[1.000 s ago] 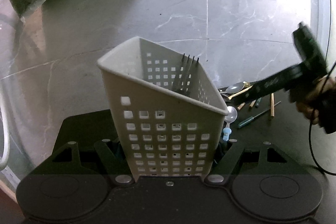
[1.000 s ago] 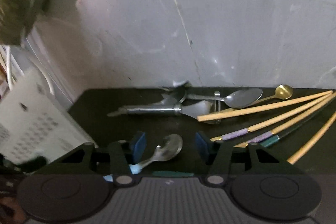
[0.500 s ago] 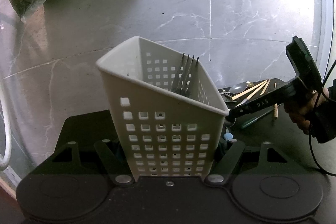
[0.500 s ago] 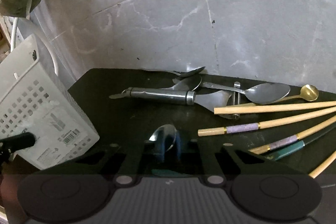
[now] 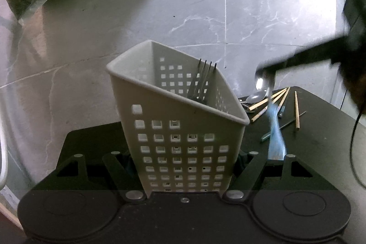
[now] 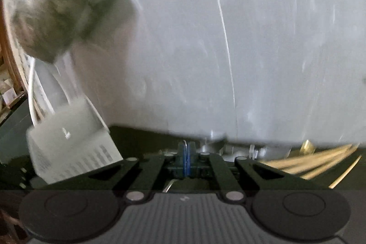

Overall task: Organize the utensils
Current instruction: 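Carry the blue-handled spoon with the right gripper into the basket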

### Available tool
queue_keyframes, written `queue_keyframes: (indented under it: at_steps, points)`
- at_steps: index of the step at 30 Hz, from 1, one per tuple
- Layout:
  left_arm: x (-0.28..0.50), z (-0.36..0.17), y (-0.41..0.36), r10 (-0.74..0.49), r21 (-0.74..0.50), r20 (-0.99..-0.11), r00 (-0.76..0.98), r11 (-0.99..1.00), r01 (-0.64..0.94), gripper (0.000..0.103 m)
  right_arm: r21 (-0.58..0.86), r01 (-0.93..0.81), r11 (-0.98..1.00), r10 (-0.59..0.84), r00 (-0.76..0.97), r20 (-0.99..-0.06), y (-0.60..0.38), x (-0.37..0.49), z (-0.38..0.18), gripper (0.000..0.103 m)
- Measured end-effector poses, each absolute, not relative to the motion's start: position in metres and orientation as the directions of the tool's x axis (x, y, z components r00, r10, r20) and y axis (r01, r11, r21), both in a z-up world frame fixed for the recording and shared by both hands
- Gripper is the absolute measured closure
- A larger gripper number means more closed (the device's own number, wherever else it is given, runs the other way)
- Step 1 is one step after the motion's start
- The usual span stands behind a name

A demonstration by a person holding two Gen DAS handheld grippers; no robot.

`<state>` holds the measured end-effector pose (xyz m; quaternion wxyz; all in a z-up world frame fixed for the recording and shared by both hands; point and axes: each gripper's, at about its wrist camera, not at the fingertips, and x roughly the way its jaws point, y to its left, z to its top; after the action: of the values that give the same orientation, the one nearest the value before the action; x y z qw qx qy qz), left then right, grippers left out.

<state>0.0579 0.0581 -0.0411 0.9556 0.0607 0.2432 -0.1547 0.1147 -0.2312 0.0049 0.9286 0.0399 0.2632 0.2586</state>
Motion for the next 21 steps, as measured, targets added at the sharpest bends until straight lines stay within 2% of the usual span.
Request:
queue_keyframes:
  at_steps: [3, 7, 10, 14, 21]
  points:
    - [0.058, -0.042, 0.058, -0.269, 0.039, -0.482, 0.834, 0.944, 0.327, 0.027, 0.138, -0.455, 0.88, 0.472, 0.803, -0.363, -0.225, 0.09, 0.051, 0.102]
    - [0.057, -0.042, 0.059, -0.274, 0.038, -0.479, 0.834, 0.943, 0.332, 0.027, 0.016, -0.486, 0.874, 0.481, 0.858, -0.178, -0.201, 0.059, 0.106, 0.102]
    - [0.057, -0.043, 0.059, -0.276, 0.038, -0.478, 0.834, 0.942, 0.333, 0.027, -0.038, -0.52, 0.853, 0.516, 0.852, -0.091, -0.173, 0.051, 0.12, 0.102]
    - [0.057, -0.043, 0.059, -0.274, 0.039, -0.479, 0.834, 0.943, 0.332, 0.027, -0.092, -0.554, 0.827, 0.545, 0.831, -0.109, -0.136, 0.055, 0.104, 0.102]
    - [0.057, -0.043, 0.059, -0.272, 0.04, -0.479, 0.835, 0.943, 0.33, 0.027, -0.129, -0.611, 0.781, 0.568, 0.781, -0.259, -0.108, 0.051, 0.06, 0.101]
